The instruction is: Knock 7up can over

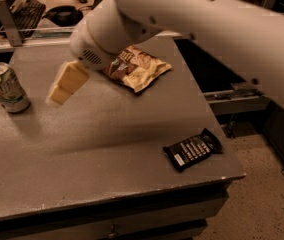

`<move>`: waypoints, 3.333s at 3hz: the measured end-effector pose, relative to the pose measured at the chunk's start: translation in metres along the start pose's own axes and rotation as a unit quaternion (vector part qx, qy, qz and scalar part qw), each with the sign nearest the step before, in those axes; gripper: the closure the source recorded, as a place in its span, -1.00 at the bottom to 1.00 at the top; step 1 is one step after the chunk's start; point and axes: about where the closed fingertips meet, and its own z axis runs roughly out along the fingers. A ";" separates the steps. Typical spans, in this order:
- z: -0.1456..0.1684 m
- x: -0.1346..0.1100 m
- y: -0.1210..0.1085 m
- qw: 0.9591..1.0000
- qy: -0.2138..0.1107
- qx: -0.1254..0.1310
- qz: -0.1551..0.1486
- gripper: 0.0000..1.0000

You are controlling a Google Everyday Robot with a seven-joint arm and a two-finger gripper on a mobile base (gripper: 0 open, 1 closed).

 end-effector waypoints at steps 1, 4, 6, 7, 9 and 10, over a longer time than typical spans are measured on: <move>0.076 -0.029 0.011 0.997 -0.062 -0.039 0.017 -1.00; 0.191 -0.061 0.017 0.987 -0.147 -0.059 0.034 -0.65; 0.174 -0.047 -0.017 0.988 -0.147 -0.026 0.034 0.43; 0.115 -0.043 -0.063 0.994 -0.110 -0.004 0.008 0.99; 0.062 -0.002 -0.072 0.999 0.011 -0.048 -0.023 1.00; 0.062 0.025 -0.037 0.989 0.081 -0.117 -0.048 0.63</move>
Offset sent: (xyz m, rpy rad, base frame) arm 0.0089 0.2018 -0.0758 0.3155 0.1446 0.1883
